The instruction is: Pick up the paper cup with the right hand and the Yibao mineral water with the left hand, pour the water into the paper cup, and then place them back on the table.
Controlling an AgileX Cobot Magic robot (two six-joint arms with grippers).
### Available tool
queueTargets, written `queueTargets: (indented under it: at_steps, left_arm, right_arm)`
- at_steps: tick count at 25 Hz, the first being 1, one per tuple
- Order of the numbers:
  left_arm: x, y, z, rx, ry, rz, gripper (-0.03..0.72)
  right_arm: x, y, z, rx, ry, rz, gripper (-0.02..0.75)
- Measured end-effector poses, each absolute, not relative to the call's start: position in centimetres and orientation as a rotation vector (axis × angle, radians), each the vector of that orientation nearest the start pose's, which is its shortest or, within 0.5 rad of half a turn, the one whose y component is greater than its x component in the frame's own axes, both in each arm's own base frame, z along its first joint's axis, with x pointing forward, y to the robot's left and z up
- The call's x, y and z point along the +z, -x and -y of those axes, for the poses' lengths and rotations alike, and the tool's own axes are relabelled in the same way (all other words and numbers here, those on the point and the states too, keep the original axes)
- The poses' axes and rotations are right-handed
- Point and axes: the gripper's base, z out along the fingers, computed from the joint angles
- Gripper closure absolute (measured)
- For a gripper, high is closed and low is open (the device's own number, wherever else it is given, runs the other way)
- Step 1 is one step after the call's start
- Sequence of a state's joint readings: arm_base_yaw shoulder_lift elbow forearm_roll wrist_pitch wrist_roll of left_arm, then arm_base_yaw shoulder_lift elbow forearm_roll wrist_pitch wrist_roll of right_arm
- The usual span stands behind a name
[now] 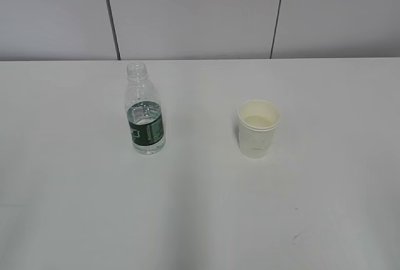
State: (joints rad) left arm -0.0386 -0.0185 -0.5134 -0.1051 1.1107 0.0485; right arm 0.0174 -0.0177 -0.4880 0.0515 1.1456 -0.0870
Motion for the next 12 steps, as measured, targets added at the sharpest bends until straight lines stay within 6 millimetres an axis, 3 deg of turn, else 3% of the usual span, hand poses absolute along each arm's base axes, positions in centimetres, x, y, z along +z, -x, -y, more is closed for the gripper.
queueTargets:
  at_steps: [12]
  left_arm:
    - [27.71, 1.2, 0.81, -0.12, -0.1, -2.058, 0.148]
  right_arm:
    - [26.72, 1.01, -0.41, 0.02, 0.118, -2.119, 0.153]
